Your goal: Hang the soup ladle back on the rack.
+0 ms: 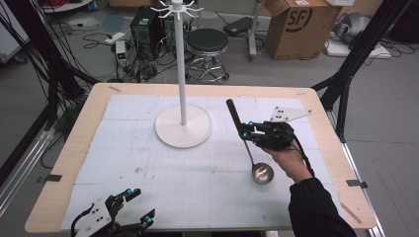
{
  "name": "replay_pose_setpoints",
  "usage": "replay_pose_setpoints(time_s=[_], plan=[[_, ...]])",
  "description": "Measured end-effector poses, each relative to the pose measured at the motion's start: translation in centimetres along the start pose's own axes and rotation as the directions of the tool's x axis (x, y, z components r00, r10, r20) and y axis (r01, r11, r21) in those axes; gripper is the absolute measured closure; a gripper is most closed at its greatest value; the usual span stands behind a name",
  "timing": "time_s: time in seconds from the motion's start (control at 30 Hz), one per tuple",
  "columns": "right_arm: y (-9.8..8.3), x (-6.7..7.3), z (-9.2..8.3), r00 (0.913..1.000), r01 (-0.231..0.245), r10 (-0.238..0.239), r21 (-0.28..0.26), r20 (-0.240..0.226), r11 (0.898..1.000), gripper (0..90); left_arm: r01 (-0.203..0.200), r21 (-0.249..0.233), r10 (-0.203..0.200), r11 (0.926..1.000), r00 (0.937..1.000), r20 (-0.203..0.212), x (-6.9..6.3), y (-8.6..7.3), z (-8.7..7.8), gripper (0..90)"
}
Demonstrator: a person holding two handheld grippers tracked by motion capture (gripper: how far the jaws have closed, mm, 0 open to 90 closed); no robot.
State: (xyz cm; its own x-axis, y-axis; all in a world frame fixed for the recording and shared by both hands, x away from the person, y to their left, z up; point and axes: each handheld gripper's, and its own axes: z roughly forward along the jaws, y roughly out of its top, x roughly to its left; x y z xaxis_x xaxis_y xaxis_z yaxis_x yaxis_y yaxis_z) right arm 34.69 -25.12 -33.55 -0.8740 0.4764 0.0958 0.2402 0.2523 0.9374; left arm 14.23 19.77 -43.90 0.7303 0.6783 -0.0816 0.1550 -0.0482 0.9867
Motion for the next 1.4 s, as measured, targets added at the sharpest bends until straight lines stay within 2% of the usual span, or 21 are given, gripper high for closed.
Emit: replay_pose_setpoints(time_s=[0.17, 0.3, 0.33, 0.4, 0.6, 0.67, 0.73, 0.83, 1.1, 1.3, 1.4], plan=[[0.4, -0.3, -0.8, 0.9993, -0.037, 0.037, -0.086, 0.005, 0.996, 73.1, -0.007, -0.001, 0.007, 1.0000, 1.0000, 0.001, -0.1, 0.1, 0.0, 25.5], [0.5, -0.4, -1.1, 0.9978, -0.065, 0.063, -0.124, -0.022, 0.990, 73.1, -0.007, -0.001, 0.007, 1.0000, 1.0000, 0.002, -0.2, 0.1, 0.1, 25.6], [0.7, -0.4, -1.3, 0.9971, -0.074, 0.071, -0.150, -0.026, 0.986, 73.1, -0.012, 0.002, 0.012, 0.9999, 0.9999, -0.001, -0.2, 0.0, 0.1, 25.6], [1.1, -0.2, -1.5, 0.9973, -0.073, 0.072, -0.169, -0.013, 0.983, 73.0, -0.012, 0.006, 0.012, 0.9999, 0.9999, -0.005, -0.3, 0.0, 0.2, 25.6], [3.5, 1.2, -2.0, 0.9985, -0.054, 0.050, -0.236, -0.024, 0.970, 73.1, -0.024, 0.008, 0.024, 0.9997, 0.9996, -0.011, -0.6, 0.0, 0.1, 25.7], [4.0, 1.4, -2.1, 0.9987, -0.050, 0.046, -0.242, -0.021, 0.969, 73.1, -0.025, 0.009, 0.025, 0.9997, 0.9996, -0.014, -0.6, 0.0, 0.1, 25.7], [5.5, 1.7, -2.1, 0.9990, -0.042, 0.037, -0.264, -0.024, 0.964, 73.1, -0.025, 0.008, 0.025, 0.9997, 0.9996, -0.012, -0.6, 0.1, 0.1, 25.8], [6.8, 1.8, -2.0, 0.9992, -0.037, 0.032, -0.277, -0.022, 0.960, 73.0, -0.026, 0.009, 0.026, 0.9996, 0.9997, -0.007, -0.7, 0.0, 0.2, 25.8], [9.6, 1.3, -1.1, 0.9982, -0.058, 0.052, -0.317, -0.028, 0.947, 73.1, -0.029, 0.005, 0.029, 0.9996, 0.9996, 0.006, -0.9, 0.1, 0.2, 25.8], [11.7, 1.1, -0.3, 0.9980, -0.058, 0.047, -0.330, -0.042, 0.942, 73.1, -0.027, 0.003, 0.027, 0.9996, 0.9996, 0.010, -0.8, 0.2, 0.3, 25.8], [12.6, 1.1, 0.3, 0.9986, -0.048, 0.038, -0.328, -0.036, 0.943, 73.1, -0.026, -0.001, 0.026, 0.9997, 0.9996, 0.010, -0.8, 0.2, 0.2, 25.8]])
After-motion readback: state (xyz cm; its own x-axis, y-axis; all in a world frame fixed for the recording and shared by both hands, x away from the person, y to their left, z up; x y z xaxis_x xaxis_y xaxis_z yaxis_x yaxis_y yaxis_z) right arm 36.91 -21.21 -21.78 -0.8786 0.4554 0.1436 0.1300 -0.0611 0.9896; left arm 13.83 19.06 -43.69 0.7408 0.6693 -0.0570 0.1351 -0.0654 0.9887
